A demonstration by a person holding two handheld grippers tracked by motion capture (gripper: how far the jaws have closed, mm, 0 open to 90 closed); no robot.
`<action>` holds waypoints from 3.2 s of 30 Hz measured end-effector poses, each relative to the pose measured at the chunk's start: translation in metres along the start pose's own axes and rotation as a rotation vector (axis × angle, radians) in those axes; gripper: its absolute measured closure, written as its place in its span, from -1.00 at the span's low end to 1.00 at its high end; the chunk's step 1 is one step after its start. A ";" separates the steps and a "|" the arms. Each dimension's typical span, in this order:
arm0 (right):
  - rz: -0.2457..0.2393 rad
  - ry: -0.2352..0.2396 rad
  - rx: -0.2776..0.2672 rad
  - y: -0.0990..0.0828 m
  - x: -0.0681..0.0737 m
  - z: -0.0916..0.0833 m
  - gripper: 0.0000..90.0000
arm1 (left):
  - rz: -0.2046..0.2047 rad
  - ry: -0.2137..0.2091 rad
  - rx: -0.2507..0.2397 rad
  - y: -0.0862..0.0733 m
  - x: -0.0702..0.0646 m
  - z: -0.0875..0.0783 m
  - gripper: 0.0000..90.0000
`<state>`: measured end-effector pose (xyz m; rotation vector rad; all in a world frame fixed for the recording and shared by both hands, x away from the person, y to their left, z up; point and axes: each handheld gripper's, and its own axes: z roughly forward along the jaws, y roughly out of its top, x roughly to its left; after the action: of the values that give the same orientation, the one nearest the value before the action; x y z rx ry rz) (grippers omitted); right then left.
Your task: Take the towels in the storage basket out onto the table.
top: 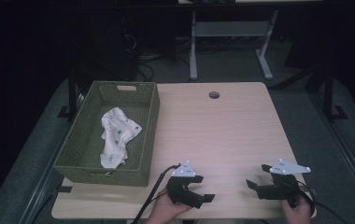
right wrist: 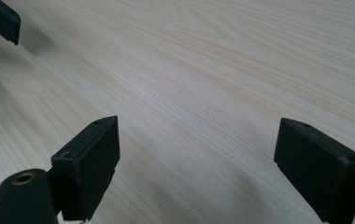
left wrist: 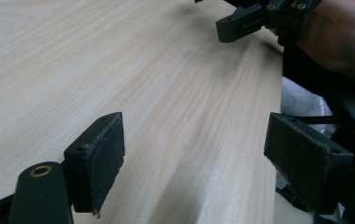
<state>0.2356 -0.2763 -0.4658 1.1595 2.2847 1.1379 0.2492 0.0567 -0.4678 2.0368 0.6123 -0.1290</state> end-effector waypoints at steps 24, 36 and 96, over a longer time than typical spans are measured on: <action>0.004 0.002 0.008 0.000 0.002 0.004 -0.69 | 0.015 0.020 0.026 0.036 0.012 -0.011 -0.54; 0.000 0.005 0.007 0.000 0.003 0.003 -0.69 | -0.002 0.026 0.011 0.054 0.019 -0.019 -0.51; 0.004 0.004 0.000 0.000 0.001 0.001 -0.69 | 0.037 0.092 0.067 0.117 0.059 -0.150 -0.44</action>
<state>0.2360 -0.2752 -0.4669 1.1629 2.2869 1.1424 0.3326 0.1571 -0.3172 2.1270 0.6339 -0.0347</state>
